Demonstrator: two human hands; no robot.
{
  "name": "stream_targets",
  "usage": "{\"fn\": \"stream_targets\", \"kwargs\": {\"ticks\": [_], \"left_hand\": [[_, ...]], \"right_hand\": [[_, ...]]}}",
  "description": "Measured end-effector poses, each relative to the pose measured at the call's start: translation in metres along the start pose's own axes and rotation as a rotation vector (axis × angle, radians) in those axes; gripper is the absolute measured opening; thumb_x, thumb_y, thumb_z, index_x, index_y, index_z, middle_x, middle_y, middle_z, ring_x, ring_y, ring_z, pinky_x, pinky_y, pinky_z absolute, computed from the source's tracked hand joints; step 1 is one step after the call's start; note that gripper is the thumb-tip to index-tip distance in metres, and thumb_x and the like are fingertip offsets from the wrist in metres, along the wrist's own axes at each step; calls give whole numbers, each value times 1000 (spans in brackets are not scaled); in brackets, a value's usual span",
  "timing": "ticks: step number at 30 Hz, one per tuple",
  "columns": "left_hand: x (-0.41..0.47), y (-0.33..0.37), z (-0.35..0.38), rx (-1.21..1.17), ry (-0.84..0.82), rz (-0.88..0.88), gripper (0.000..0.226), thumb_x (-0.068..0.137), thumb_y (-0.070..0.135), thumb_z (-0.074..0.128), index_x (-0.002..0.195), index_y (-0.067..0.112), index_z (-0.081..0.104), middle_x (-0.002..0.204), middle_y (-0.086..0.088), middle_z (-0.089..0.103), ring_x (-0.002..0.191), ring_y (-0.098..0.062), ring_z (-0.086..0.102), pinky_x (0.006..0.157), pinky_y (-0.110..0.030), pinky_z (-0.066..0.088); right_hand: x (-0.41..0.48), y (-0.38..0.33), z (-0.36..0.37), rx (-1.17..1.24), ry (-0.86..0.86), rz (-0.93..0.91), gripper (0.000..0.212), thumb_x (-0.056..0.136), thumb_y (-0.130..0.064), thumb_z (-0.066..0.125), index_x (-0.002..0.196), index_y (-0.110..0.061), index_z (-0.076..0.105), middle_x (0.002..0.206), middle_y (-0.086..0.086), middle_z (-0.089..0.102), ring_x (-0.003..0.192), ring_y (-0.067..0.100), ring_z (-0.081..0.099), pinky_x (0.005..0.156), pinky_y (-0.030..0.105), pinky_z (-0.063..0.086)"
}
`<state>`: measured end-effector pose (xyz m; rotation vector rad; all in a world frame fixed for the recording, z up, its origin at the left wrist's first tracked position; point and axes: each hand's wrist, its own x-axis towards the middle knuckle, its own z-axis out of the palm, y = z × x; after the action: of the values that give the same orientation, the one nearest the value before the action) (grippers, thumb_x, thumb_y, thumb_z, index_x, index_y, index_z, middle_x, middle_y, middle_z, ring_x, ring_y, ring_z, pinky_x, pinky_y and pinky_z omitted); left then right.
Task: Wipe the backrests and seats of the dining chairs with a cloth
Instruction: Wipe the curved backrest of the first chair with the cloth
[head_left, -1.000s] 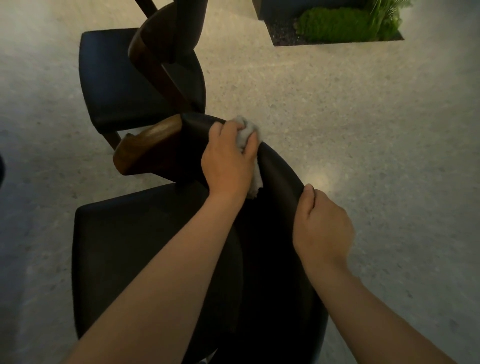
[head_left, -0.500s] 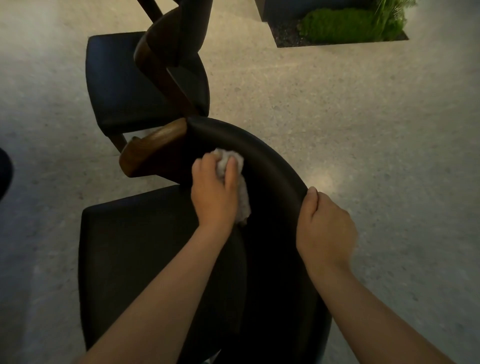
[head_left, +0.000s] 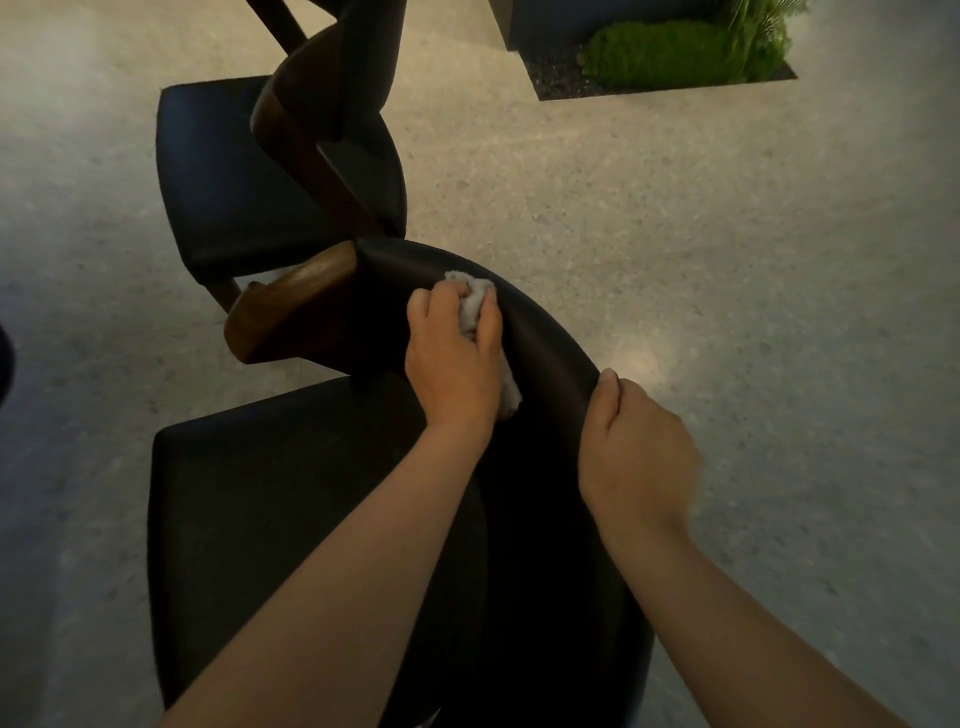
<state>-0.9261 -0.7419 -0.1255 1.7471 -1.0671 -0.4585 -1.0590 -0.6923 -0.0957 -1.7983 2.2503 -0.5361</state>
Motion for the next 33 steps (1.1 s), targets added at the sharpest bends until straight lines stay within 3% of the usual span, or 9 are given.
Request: {"fn": "stream_targets", "kwargs": {"ticks": [11,18,23,27,30,33], "left_hand": [[-12,-7,0,-47,-5,-43,22,89,48,45,89,27,52,94,10,48,80,-1,53,70,-14,38],[-36,-28,7,-85,-12,-125,20,90,48,42,90,30,52,93,13,47,82,7,51,67,-15,36],[-58,-66,4,-62,-130,-250,13,89,49,43,89,38,51,100,16,49,86,10,52,69,-18,38],[-68,-95,-4,-54,-263,-410,10,97,35,48,89,38,51,109,1,57,85,-4,58,68,-20,41],[-59,-86,-11,-92,-158,-367,7,97,38,47,97,33,52,110,4,54,89,-2,57,75,-23,49],[-42,-58,-6,-113,2,-171,17,96,48,42,105,35,47,107,19,42,92,11,50,67,-10,45]], "right_hand": [[1,0,0,-27,-8,12,53,100,-42,18,83,-14,60,65,-2,55,55,12,48,53,27,32],[1,1,2,-30,-14,18,53,102,-42,19,86,-15,62,69,-2,58,59,12,51,52,26,32],[1,1,1,-22,5,5,54,100,-43,18,86,-15,62,67,-4,54,57,10,47,47,23,25],[1,0,-1,-12,-10,6,59,97,-45,13,86,-14,62,69,-2,58,60,13,53,53,27,37],[1,-1,-2,-4,-33,5,57,99,-44,16,86,-14,62,70,0,60,61,14,56,56,30,44],[1,-1,-3,-15,-34,-6,56,101,-43,17,86,-14,62,70,0,60,61,14,56,56,29,44]]}}
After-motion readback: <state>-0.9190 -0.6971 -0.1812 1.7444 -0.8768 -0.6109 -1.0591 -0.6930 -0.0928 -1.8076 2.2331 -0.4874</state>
